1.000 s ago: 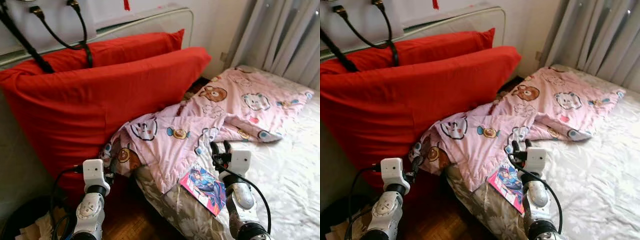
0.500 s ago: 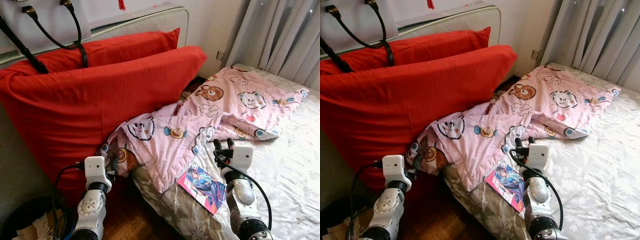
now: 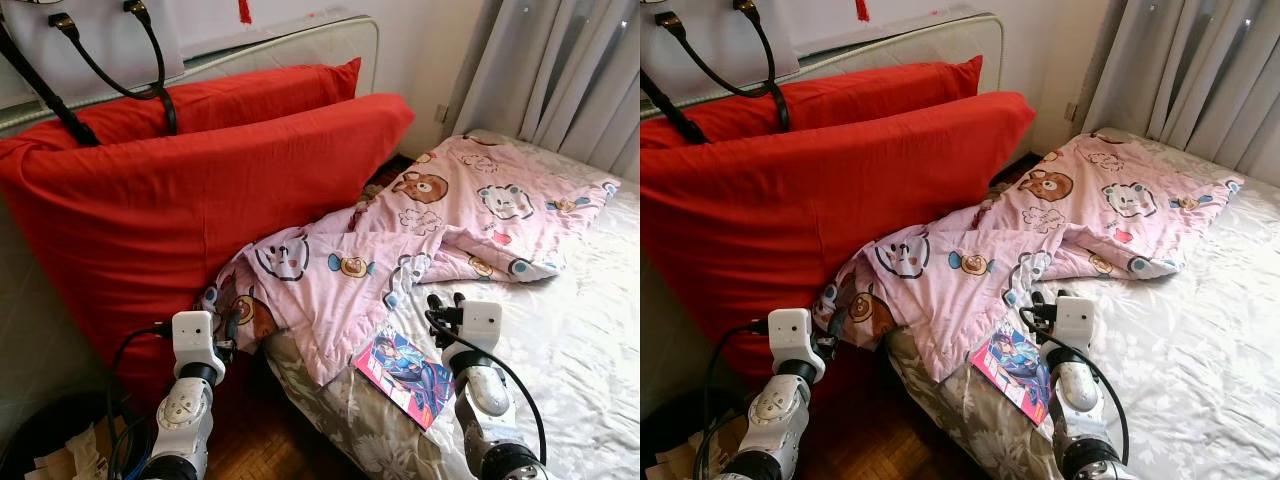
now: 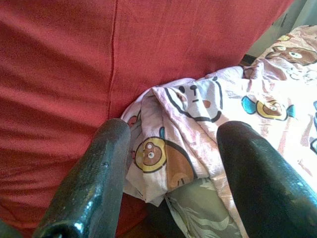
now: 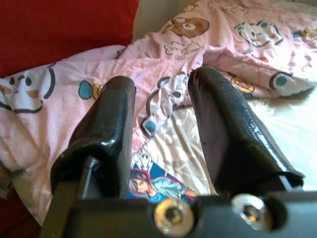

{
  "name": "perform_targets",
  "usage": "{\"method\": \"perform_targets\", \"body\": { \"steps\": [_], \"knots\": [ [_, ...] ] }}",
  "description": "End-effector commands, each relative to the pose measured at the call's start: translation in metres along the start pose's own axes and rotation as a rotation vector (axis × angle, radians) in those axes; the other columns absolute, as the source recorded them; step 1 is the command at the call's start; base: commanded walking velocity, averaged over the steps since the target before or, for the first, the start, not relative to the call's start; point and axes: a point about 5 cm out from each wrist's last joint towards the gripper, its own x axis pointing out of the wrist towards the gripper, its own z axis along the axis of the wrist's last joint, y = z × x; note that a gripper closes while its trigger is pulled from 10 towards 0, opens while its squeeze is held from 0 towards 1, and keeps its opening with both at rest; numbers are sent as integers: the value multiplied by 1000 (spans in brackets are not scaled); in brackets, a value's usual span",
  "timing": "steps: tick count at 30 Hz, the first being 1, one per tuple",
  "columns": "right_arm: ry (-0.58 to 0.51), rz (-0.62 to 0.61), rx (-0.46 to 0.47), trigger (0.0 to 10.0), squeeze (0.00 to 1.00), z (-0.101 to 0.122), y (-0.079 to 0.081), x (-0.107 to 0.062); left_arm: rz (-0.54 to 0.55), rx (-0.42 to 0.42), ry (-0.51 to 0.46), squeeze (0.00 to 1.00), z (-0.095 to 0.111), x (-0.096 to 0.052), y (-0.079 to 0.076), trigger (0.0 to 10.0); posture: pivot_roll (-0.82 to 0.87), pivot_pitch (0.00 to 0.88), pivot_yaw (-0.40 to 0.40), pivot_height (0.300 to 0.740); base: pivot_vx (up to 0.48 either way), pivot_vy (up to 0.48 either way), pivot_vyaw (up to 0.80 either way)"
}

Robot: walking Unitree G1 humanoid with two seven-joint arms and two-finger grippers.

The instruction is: Clean up the room

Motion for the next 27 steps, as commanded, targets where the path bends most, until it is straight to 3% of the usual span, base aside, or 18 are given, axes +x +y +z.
{"method": "perform_targets", "body": {
  "steps": [1,6,18,20,22,27],
  "knots": [
    [70,2,-11,10000,0,-9,0,-2,0,-8,19,0,0,2,2,10000,44,0,-53,705,0,0,0],
    [55,1,-4,10000,0,-8,1,-2,-5,-8,24,0,-1,2,1,10000,40,0,-48,676,0,0,0],
    [66,11,0,10000,0,-10,4,-3,-11,-8,32,0,-2,2,1,10000,41,0,-45,676,0,0,0],
    [89,-2,68,10000,0,-12,6,-2,-14,-7,33,0,-2,2,0,10000,43,0,-45,676,0,0,0],
    [98,-7,78,10000,0,-12,6,-1,-14,-7,33,0,-2,2,0,10000,43,0,-45,676,0,0,0],
    [104,20,55,10000,0,-12,10,0,-18,-6,37,0,-4,0,-1,10000,43,0,-43,651,0,0,0]
  ]
}}
